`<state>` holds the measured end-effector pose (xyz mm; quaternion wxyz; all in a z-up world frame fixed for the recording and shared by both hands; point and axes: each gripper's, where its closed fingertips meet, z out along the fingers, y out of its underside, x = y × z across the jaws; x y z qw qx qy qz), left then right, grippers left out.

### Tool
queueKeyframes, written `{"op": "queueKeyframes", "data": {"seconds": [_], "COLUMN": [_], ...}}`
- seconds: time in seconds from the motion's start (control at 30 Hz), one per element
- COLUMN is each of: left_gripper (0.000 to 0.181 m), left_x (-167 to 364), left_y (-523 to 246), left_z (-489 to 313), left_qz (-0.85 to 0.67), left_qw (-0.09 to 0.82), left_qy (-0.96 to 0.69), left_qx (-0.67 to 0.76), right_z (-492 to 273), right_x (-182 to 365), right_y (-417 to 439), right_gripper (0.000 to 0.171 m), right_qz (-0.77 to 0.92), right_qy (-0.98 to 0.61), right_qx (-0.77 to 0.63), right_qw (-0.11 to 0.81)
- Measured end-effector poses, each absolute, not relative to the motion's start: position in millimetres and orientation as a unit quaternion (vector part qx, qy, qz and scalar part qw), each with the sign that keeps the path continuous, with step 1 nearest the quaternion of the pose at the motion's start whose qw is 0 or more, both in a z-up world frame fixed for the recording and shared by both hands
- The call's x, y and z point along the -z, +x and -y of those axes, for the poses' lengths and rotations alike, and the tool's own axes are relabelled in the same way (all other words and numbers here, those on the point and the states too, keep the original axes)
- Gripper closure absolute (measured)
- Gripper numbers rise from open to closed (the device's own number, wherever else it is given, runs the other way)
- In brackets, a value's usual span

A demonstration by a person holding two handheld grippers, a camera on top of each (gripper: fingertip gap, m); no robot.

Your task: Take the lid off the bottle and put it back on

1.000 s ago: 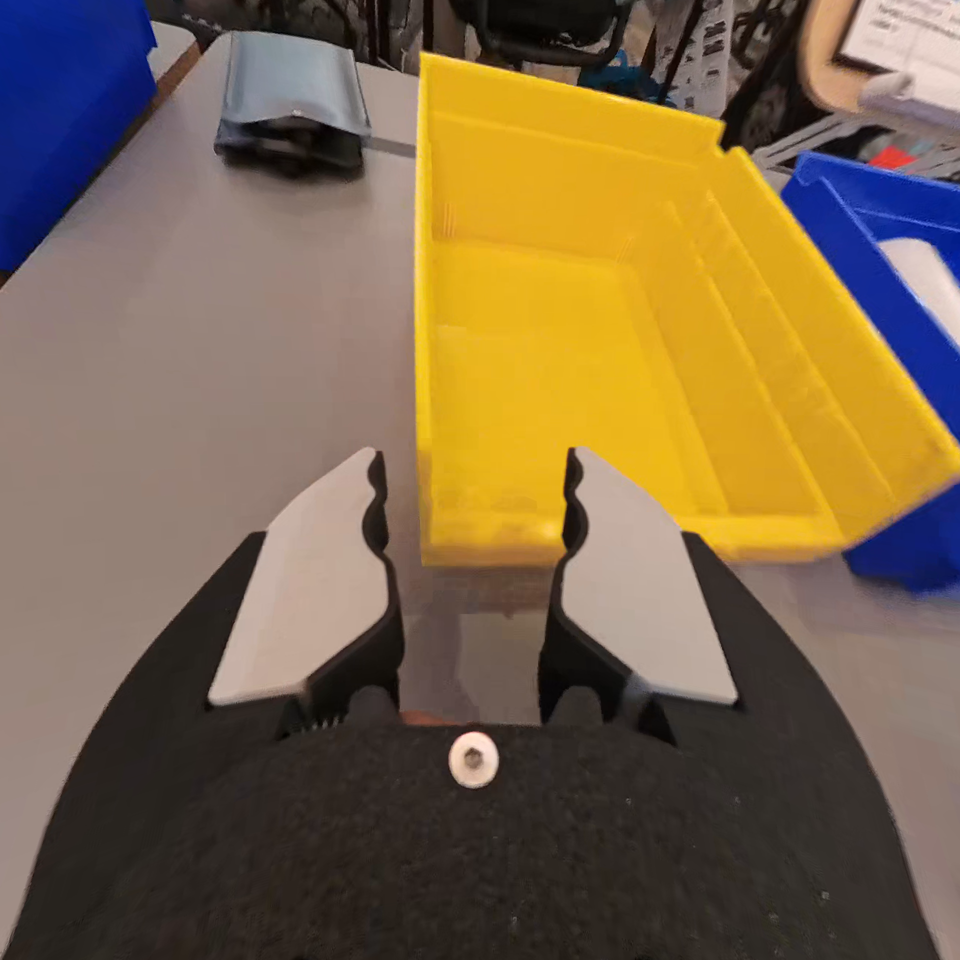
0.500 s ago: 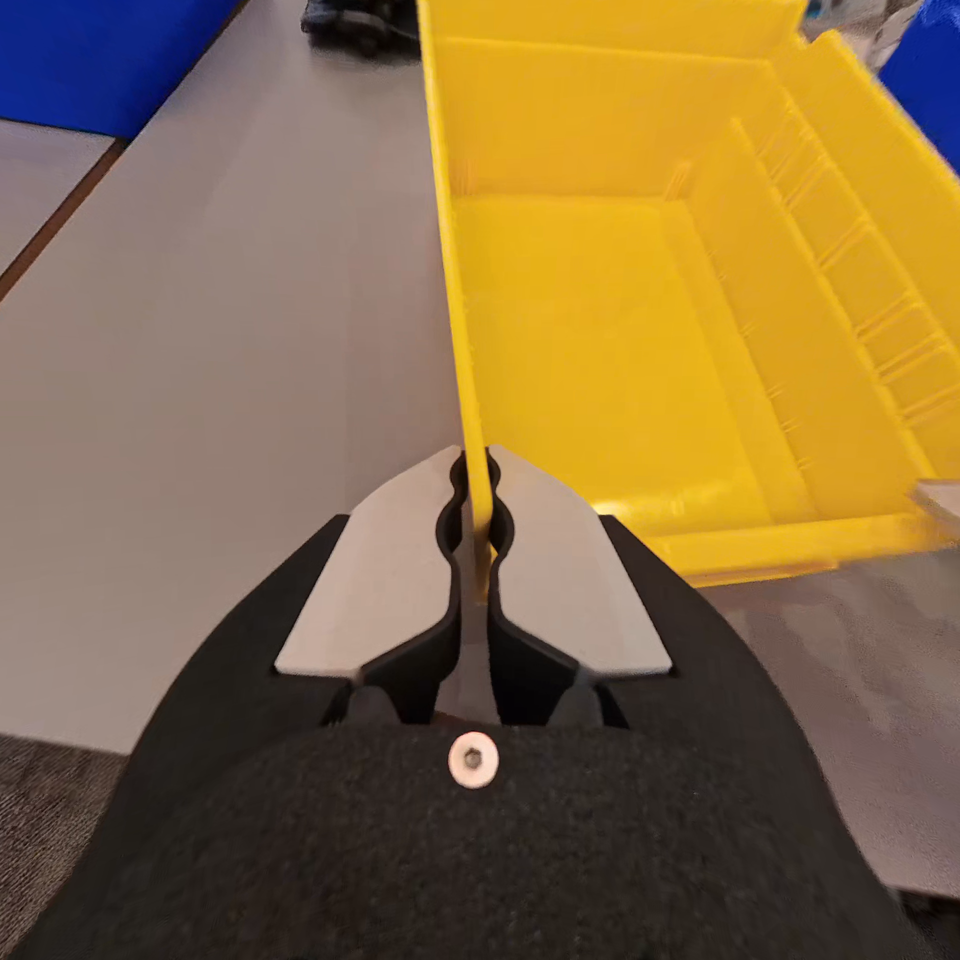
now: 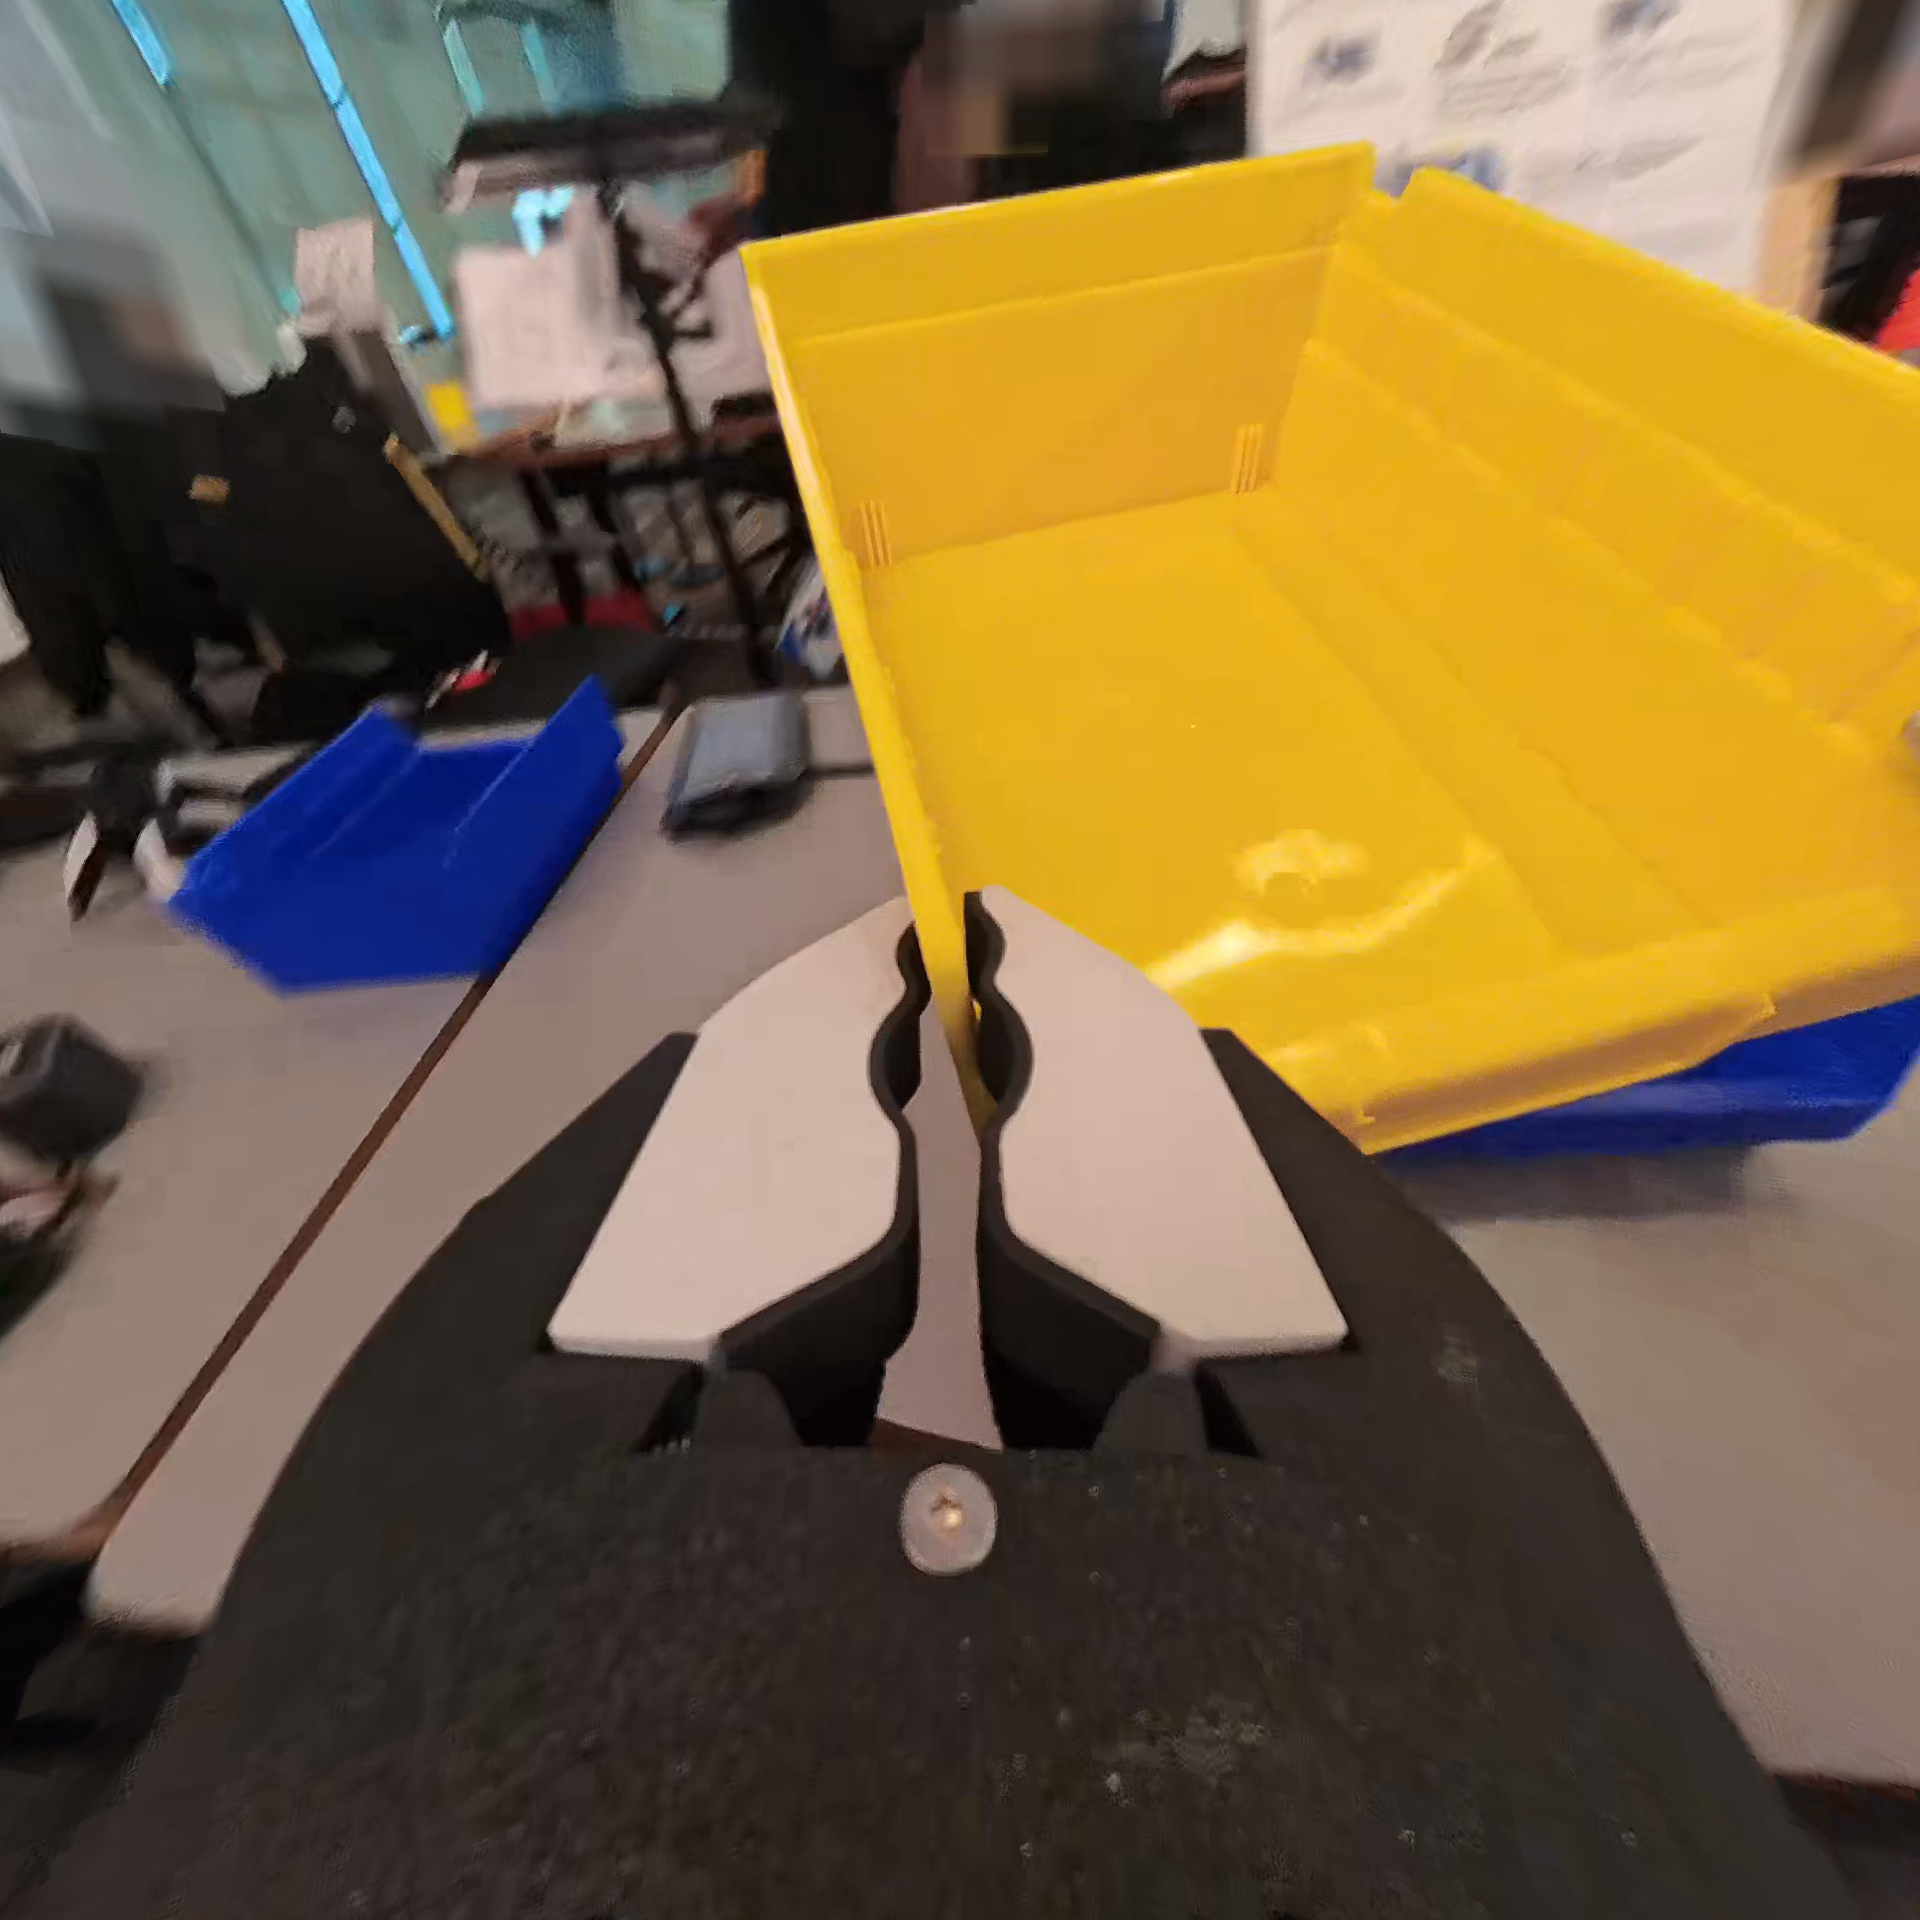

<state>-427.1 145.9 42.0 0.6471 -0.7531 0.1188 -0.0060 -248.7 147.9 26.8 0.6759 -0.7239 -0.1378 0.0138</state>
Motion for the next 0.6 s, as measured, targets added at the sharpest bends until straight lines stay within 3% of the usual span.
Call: {"op": "queueKeyframes", "data": {"seconds": [0.13,0.27,0.43,0.6], "left_gripper": [0.177,0.175,0.173,0.172], "left_x": [-70,-56,17,95], "left_y": [-326,-195,-38,58], "left_z": [-170,-190,-196,-178], "left_qz": [-0.184,-0.249,-0.299,-0.317], "left_qw": [0.666,0.651,0.587,0.527], "left_qy": [-0.722,-0.711,-0.736,-0.767], "left_qx": [0.034,0.088,0.157,0.183], "right_z": [-141,-145,-133,-115], "right_x": [-60,-48,-2,76], "right_y": [-153,-29,128,230], "right_gripper": [0.165,0.165,0.167,0.166], "right_qz": [0.077,0.018,-0.060,-0.088], "right_qy": [-0.705,-0.723,-0.772,-0.823], "right_qx": [0.046,0.114,0.171,0.173], "right_qw": [0.703,0.681,0.610,0.534]}}
